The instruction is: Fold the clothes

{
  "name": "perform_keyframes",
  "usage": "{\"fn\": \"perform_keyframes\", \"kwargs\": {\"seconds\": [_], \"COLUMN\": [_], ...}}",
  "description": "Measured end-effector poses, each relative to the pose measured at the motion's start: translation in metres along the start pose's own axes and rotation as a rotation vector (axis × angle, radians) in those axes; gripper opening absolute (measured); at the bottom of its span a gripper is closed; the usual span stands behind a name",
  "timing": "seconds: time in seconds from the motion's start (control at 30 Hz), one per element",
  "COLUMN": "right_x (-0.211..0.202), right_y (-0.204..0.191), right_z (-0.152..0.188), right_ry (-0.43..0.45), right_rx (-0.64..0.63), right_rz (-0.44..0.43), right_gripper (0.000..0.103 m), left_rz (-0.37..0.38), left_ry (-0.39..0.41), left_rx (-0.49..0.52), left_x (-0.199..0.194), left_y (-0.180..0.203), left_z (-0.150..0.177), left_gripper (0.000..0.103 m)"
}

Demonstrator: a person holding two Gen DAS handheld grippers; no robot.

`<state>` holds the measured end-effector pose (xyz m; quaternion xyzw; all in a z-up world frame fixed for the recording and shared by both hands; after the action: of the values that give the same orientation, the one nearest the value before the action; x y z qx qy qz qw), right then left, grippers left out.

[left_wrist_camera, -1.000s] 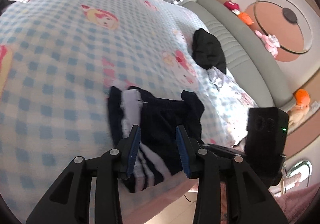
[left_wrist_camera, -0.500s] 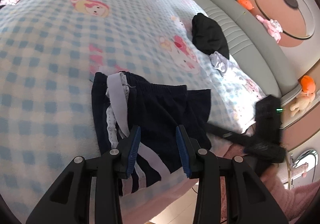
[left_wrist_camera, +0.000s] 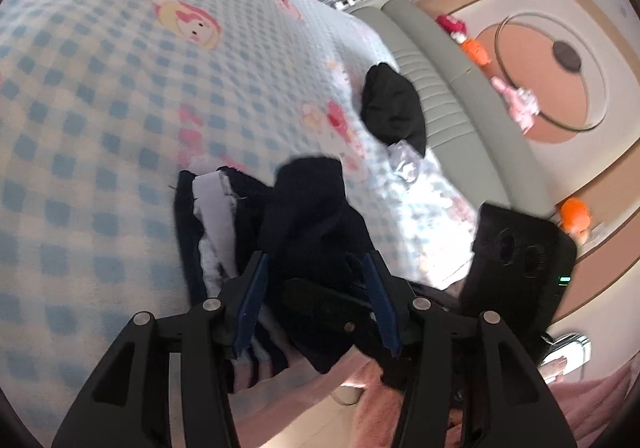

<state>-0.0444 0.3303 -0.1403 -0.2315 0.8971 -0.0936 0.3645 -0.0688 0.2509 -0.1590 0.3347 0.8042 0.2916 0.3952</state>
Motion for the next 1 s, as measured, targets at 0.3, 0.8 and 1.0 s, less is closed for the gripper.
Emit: {"fn": "perform_keyframes", "kwargs": {"seconds": [0.3, 0.8, 1.0], "right_x": [-0.021, -0.037, -0.023], "right_y": [0.008, 0.084, 0.042], "right_z": [0.026, 0.02, 0.012], "right_ry": [-0.049, -0.003, -0.011], "right_rx": [-0.003, 0.309, 0.215], "right_rz": [0.021, 0.096, 0.009], "right_gripper": [0.033, 0.036, 0.036], "left_rz": [-0.072, 0.061, 0.027], "left_ry": [-0.028, 0.018, 0.005], "left_rx": [0.012, -0.095, -0.03], "left_x": [0.013, 0.005, 0.009], "left_y": [-0.01, -0.005, 0.005], "left_z": [0.004, 0.002, 0.003], "left_gripper": [0.027, 0.052, 0.054]}}
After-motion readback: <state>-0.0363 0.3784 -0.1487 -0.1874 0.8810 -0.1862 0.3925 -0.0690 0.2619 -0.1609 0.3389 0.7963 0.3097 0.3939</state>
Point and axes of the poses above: each gripper's, at about its wrist camera, not at the fingertips, and x roughly the way its jaws point, y to its right, z to its underside, the point moved 6 cm from there along x, roughly the way its jaws point, and after that the axes turned 11 degrees about y, right-handed, at the moved point
